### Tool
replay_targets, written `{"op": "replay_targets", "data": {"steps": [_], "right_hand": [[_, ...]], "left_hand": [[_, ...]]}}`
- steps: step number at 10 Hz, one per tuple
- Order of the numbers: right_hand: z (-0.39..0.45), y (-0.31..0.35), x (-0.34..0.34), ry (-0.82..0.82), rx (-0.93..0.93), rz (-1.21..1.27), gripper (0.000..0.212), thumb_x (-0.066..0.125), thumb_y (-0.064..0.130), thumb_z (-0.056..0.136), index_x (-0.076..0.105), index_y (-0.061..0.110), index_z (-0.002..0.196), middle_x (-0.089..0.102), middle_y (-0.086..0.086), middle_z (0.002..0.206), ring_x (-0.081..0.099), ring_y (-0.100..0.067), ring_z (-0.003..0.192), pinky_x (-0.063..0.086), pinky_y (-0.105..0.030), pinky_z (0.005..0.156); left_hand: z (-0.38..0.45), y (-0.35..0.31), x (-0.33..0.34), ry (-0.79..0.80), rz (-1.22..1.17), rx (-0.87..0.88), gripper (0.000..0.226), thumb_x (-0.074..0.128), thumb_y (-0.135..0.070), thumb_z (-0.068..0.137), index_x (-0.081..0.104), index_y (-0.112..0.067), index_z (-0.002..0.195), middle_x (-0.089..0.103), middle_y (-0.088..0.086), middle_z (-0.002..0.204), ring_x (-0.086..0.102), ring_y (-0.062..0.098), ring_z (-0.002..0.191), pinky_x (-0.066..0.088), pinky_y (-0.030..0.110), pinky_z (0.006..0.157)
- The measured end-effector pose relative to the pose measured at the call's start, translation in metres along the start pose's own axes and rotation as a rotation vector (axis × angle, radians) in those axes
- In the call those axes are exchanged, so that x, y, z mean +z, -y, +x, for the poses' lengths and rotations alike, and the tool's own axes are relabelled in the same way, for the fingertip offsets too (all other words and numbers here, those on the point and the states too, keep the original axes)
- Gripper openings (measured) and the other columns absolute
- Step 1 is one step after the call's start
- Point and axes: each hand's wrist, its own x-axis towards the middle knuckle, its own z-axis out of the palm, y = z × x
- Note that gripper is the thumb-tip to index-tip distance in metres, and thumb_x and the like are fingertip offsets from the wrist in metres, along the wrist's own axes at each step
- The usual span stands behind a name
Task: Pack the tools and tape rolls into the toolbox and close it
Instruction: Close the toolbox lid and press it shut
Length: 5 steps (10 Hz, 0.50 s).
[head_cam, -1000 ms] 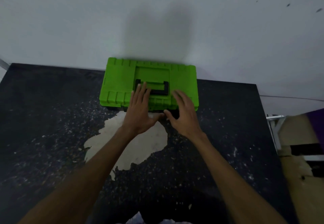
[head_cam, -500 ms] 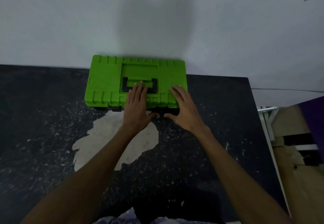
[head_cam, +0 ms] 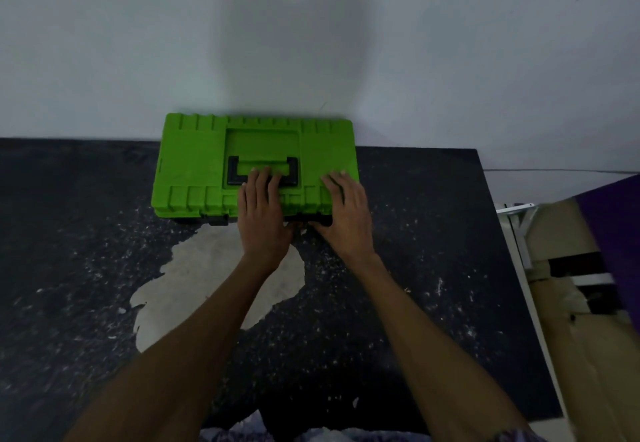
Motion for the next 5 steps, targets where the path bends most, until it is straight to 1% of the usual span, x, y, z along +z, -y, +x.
{"op": "replay_targets", "data": {"steps": [1, 2, 3, 4, 5], "right_hand": [[-0.001, -0.002, -0.002, 0.019, 0.003, 0.004, 0.095, 0.085, 0.040, 0.069, 0.040, 0.010, 0.146, 0.040, -0.011, 0.150, 0.027, -0.027, 0.144, 0.015, -0.039, 0.122], [-0.004, -0.004, -0.006, 0.030, -0.011, 0.056, 0.095, 0.082, 0.043, 0.071, 0.037, 0.011, 0.148, 0.037, -0.010, 0.152, 0.024, -0.027, 0.146, 0.017, -0.043, 0.122], [-0.002, 0.002, -0.014, 0.046, 0.049, 0.136, 0.086, 0.072, 0.053, 0.079, 0.040, 0.010, 0.146, 0.038, -0.010, 0.151, 0.026, -0.026, 0.145, 0.020, -0.041, 0.122], [0.003, 0.006, -0.027, 0.159, 0.051, 0.122, 0.082, 0.063, 0.056, 0.087, 0.034, 0.011, 0.150, 0.031, -0.009, 0.155, 0.022, -0.025, 0.147, 0.020, -0.039, 0.122], [0.010, 0.009, -0.045, 0.277, 0.096, 0.159, 0.084, 0.058, 0.056, 0.091, 0.026, 0.010, 0.153, 0.025, -0.009, 0.158, 0.022, -0.025, 0.146, 0.020, -0.036, 0.120]], "left_hand": [[0.000, 0.003, -0.001, 0.025, 0.013, 0.018, 0.099, 0.082, -0.043, 0.066, 0.032, -0.009, 0.145, 0.030, 0.013, 0.154, 0.018, 0.033, 0.146, 0.017, 0.048, 0.118], [-0.001, 0.010, -0.004, 0.075, 0.016, 0.082, 0.101, 0.075, -0.050, 0.072, 0.025, -0.008, 0.149, 0.023, 0.014, 0.157, 0.013, 0.033, 0.148, 0.012, 0.047, 0.120], [-0.001, 0.020, -0.014, 0.171, 0.007, 0.145, 0.101, 0.069, -0.051, 0.078, 0.015, -0.011, 0.153, 0.014, 0.010, 0.161, 0.006, 0.029, 0.149, 0.009, 0.044, 0.120], [0.005, 0.026, -0.031, 0.258, -0.033, 0.167, 0.097, 0.063, -0.055, 0.083, 0.011, -0.014, 0.154, 0.011, 0.007, 0.162, 0.004, 0.025, 0.150, 0.012, 0.043, 0.120], [0.014, 0.022, -0.056, 0.339, -0.066, 0.131, 0.090, 0.054, -0.056, 0.089, 0.012, -0.009, 0.153, 0.013, 0.010, 0.161, 0.007, 0.027, 0.149, 0.014, 0.042, 0.120]]}}
